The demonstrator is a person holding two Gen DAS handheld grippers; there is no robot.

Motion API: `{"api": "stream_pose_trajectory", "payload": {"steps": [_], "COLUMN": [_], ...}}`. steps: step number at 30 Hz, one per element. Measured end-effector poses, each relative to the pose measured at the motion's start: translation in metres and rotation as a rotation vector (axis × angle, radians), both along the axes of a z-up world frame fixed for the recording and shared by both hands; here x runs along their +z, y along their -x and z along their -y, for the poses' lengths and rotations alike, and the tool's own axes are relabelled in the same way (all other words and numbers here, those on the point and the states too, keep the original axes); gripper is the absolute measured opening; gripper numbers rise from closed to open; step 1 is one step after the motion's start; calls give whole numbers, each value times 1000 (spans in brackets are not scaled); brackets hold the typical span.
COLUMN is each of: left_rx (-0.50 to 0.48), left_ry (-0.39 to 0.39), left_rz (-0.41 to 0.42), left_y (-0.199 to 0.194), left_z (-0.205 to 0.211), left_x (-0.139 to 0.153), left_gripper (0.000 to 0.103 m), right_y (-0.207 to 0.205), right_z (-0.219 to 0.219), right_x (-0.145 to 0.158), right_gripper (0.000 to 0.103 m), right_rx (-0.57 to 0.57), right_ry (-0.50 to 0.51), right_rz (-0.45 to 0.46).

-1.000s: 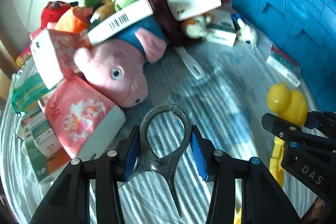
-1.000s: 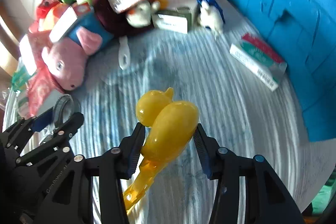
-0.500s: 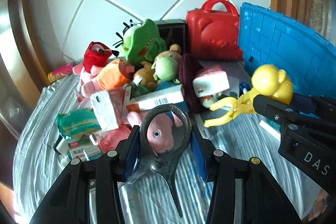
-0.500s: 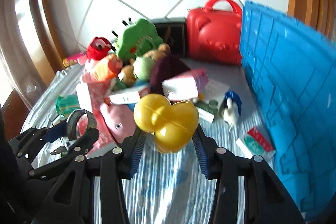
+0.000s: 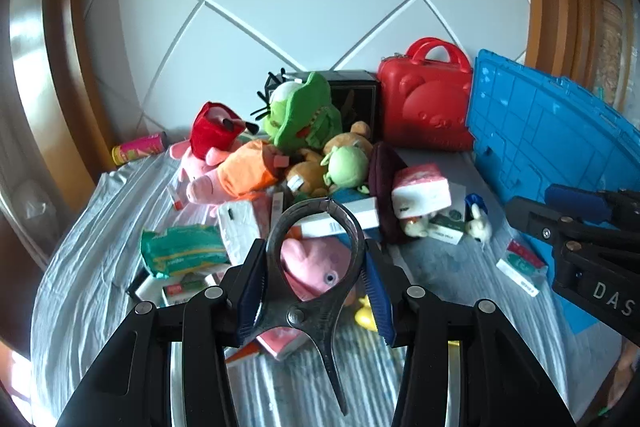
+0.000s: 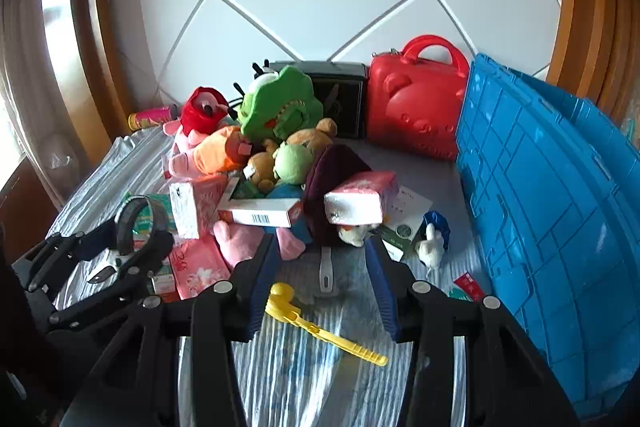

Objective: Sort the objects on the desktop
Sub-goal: 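Lift the metal tongs and yellow toy and carry both over the blue crate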

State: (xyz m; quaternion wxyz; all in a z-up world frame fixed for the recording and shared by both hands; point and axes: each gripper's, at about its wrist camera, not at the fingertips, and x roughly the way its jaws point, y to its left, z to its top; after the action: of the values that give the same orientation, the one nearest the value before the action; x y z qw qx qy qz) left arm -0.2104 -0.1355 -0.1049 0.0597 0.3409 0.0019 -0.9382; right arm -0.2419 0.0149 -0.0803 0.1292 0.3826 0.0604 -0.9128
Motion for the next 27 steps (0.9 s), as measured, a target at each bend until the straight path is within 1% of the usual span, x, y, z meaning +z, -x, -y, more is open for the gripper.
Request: {"api": "stream_pose_trajectory", "payload": {"steps": [2, 3, 4, 7, 11, 14, 18, 20, 23, 24, 25, 26, 27], "left_rx": [19, 35, 55, 121, 235, 334, 436, 462, 494, 501, 507, 513, 515], "left_ry": [-4, -5, -7, -13, 0, -15, -24, -32, -24, -27, -30, -33, -32], "left_rz": [46, 73, 99, 177, 265, 303, 333, 345, 360, 362, 364, 365, 360], "left_y": [-1, -1, -1, -1, -7, -14, -24, -28, -31, -32, -32, -33, -34], "left_z": [4, 6, 7, 7, 4, 8, 12, 14, 16, 17, 18, 19, 19], "left_x": [-17, -28, -39, -74, -116, -137, -156, -162, -170, -170, -171, -172, -170], "left_gripper": [46, 46, 46, 46, 46, 46, 46, 46, 46, 46, 46, 46, 46], "right_y": [7, 11, 15, 22, 27, 30, 34, 36, 39, 39, 39, 37, 37], "right_z": [-3, -2, -1, 8, 27, 44, 60, 67, 76, 78, 80, 80, 80], "right_x": [-27, -45, -63, -108, -159, -182, -197, -205, -220, -225, -230, -229, -227], "right_gripper": [65, 68, 70, 70, 70, 70, 70, 74, 74, 72, 64, 54, 54], "right_rx": [5, 26, 48, 143, 303, 427, 537, 574, 606, 607, 608, 613, 616], "right_ry": [-9, -15, -22, -31, -88, -144, -179, -186, -195, -204, -213, -213, -193], "right_rz": [59, 99, 140, 233, 311, 319, 312, 314, 326, 333, 340, 329, 336]}}
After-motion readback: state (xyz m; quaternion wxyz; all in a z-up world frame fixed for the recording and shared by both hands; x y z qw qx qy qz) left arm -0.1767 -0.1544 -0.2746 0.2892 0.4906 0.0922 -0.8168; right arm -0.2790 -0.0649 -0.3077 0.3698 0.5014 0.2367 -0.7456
